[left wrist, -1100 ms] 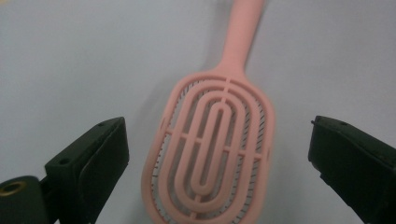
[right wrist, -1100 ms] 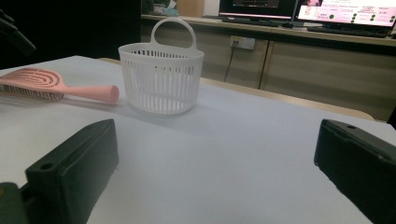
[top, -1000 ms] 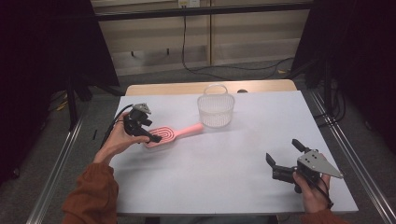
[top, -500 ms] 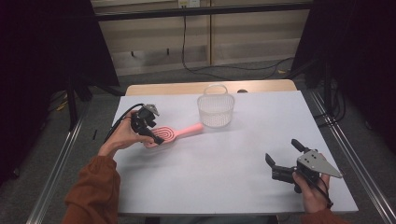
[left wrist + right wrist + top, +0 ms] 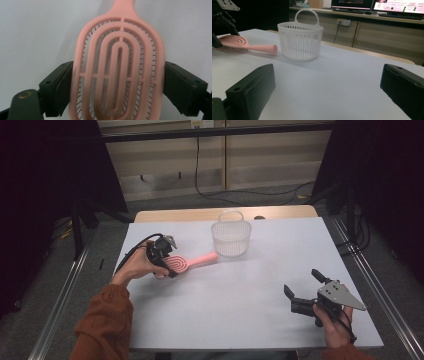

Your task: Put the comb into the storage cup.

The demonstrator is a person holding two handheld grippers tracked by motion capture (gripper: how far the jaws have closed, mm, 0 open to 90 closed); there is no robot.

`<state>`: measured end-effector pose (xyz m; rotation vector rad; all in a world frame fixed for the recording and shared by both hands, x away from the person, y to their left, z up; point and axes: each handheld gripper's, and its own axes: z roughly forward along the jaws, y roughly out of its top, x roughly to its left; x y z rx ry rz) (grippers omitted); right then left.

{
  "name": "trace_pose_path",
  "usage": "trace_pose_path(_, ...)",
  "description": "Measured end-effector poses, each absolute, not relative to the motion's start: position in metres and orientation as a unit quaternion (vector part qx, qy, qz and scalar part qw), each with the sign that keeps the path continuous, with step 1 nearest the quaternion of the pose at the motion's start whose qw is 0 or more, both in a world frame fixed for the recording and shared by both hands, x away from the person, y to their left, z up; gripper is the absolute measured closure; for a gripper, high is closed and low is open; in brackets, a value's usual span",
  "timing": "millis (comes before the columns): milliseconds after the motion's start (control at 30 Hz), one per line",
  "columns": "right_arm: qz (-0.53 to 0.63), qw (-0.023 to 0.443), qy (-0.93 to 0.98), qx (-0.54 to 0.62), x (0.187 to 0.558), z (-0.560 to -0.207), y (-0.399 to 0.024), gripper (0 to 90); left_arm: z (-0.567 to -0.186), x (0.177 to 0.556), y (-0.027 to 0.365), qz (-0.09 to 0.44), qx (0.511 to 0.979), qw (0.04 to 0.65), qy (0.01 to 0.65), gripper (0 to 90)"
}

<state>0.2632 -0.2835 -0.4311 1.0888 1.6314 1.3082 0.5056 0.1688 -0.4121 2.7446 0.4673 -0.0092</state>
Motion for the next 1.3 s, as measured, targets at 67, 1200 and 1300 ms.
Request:
trace_pose_path(67, 0.514, 0.381, 0.639, 0.427, 0.2633, -0.4313, -0.2836, 0.0, -0.4125, 0.5059, 0.1693, -0.006, 0.970, 0.176, 0.164, 16.2)
trace_pose_path(1200, 0.513, 0.379, 0.642, 0.426, 0.2637, -0.4317, -0.2834, 0.0, -0.4139, 0.5071, 0.1617, -0.003, 0.979, 0.143, 0.147, 18.6)
trace_pose_path(1300, 0.513, 0.378, 0.642, 0.426, 0.2637, -0.4317, -0.2835, 0.0, -0.4127, 0.5083, 0.1626, -0.005, 0.978, 0.142, 0.150, 18.7)
